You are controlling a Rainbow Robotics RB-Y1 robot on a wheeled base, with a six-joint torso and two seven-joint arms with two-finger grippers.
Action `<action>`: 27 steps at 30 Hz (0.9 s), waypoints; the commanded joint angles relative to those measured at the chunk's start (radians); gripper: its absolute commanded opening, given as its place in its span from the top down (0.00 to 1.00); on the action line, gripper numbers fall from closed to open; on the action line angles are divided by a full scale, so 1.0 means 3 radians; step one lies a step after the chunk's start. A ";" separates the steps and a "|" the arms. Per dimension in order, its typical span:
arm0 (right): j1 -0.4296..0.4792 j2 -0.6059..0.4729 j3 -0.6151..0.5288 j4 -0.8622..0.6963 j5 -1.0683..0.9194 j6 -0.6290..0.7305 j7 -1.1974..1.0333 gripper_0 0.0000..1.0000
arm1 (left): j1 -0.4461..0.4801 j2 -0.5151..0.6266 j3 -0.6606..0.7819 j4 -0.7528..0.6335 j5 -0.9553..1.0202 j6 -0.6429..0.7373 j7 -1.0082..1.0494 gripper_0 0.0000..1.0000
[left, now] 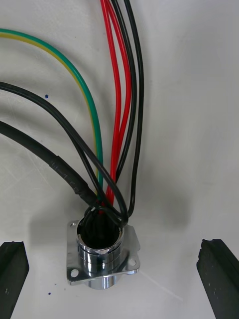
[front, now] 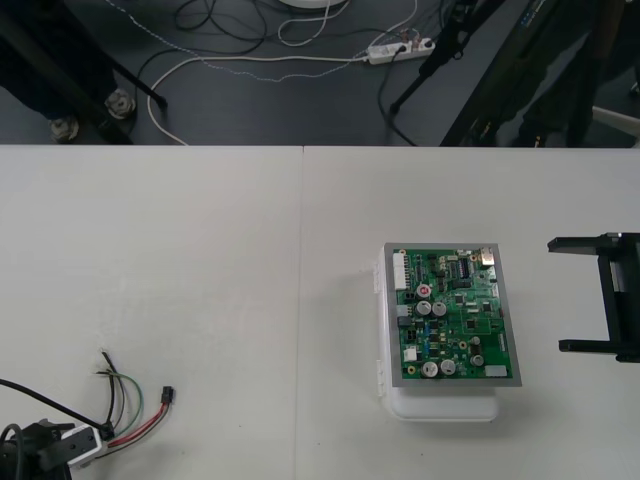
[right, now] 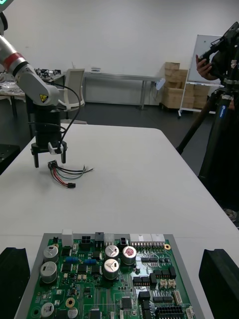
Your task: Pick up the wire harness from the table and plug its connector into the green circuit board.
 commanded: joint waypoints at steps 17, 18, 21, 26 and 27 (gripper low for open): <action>-0.0067 -0.0151 -0.0113 -0.0008 -0.0123 -0.0021 -0.0047 0.00 | -0.0074 -0.0102 -0.0077 0.0020 -0.0048 0.0137 -0.0142 0.01; -0.0067 -0.0151 -0.0113 -0.0008 -0.0133 -0.0021 -0.0078 0.00 | -0.0074 -0.0102 -0.0077 0.0020 -0.0053 0.0132 -0.0147 0.28; -0.0067 -0.0151 -0.0108 -0.0008 -0.0144 -0.0021 -0.0083 0.00 | -0.0069 -0.0102 -0.0077 0.0015 -0.0053 0.0137 -0.0157 1.00; -0.0067 -0.0141 -0.0108 -0.0008 -0.0179 -0.0021 -0.0083 0.00 | -0.0074 -0.0107 -0.0077 0.0015 -0.0053 0.0132 -0.0157 1.00; -0.0062 -0.0141 -0.0108 -0.0008 -0.0190 -0.0021 -0.0093 0.00 | -0.0074 -0.0107 -0.0077 0.0015 -0.0053 0.0132 -0.0157 1.00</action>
